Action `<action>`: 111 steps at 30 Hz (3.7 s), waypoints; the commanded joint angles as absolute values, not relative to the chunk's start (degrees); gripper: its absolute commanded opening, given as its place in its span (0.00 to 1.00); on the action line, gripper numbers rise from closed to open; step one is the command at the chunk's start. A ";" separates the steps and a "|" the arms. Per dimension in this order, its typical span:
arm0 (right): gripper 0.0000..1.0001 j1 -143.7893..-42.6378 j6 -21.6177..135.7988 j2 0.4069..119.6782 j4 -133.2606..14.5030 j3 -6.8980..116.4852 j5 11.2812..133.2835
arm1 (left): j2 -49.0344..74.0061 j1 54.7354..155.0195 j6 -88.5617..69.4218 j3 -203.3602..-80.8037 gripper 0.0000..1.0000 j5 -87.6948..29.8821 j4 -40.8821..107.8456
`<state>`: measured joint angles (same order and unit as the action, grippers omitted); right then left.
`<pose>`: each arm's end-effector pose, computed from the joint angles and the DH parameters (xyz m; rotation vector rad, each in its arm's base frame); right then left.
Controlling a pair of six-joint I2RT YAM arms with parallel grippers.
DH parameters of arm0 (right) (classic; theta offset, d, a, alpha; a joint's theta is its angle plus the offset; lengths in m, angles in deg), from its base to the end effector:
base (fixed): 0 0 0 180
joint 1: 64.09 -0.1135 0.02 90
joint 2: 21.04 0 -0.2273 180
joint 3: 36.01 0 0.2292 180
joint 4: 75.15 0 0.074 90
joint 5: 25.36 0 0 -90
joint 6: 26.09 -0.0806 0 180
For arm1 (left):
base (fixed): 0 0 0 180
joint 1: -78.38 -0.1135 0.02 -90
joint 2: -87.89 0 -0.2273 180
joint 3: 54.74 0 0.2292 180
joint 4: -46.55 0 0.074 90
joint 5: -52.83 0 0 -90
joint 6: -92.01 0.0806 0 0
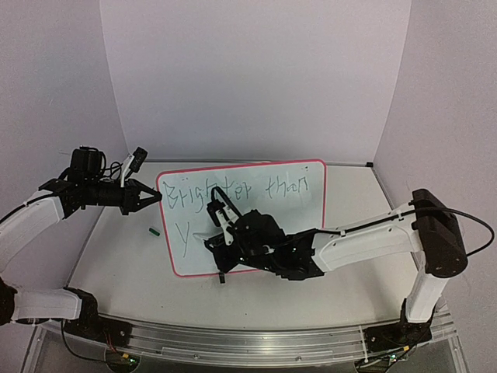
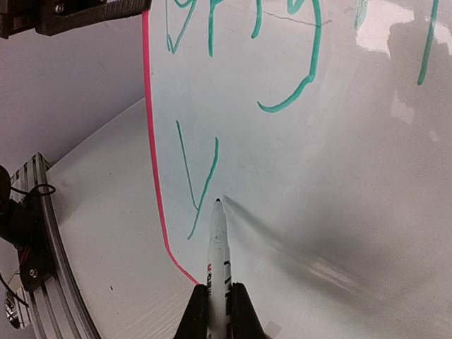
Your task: Write a sentence on the whiteboard
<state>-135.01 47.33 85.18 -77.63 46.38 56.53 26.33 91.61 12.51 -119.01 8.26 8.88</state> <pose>0.1534 0.4087 0.1832 -0.8436 1.8599 0.8587 0.2280 -0.1126 0.2494 0.8601 1.9165 -0.8844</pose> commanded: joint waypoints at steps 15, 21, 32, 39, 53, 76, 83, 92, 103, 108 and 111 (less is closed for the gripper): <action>0.00 -134.31 45.61 82.10 -75.97 44.06 51.62 | 24.75 92.84 14.40 -118.91 0.00 7.12 4.31; 0.00 -134.32 46.93 80.66 -75.99 44.14 50.31 | 24.83 92.84 14.39 -118.91 0.00 7.06 4.30; 0.00 -134.31 49.51 84.47 -76.23 48.29 51.71 | 24.64 92.79 14.37 -118.95 0.00 6.99 4.27; 0.00 -134.31 49.22 85.60 -76.32 48.77 52.66 | 24.68 92.82 14.38 -118.90 0.00 6.94 4.26; 0.00 -134.32 45.85 86.26 -75.39 46.56 55.73 | 24.76 92.81 14.37 -118.91 0.00 6.95 4.30; 0.00 -134.32 45.50 83.92 -72.64 45.07 54.90 | 24.57 92.81 14.35 -119.02 0.00 7.04 4.34; 0.00 -134.31 45.80 82.54 -72.54 44.39 53.45 | 24.53 92.86 14.36 -119.04 0.00 7.14 4.31; 0.00 -134.31 48.52 77.26 -75.28 41.38 57.97 | 24.40 92.83 14.34 -119.03 0.00 7.15 4.31; 0.00 -134.10 47.92 71.66 -76.15 37.80 57.70 | 24.53 92.87 14.35 -119.02 0.00 6.95 4.33; 0.00 -133.54 47.01 72.37 -77.55 36.51 57.77 | 24.71 92.80 14.34 -118.94 0.00 6.81 4.30; 0.00 -133.36 46.49 73.18 -78.52 36.38 57.59 | 24.78 92.84 14.37 -118.91 0.00 6.78 4.28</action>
<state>-133.93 47.45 73.15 -75.44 36.84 57.90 25.98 91.61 12.47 -119.28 8.15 8.85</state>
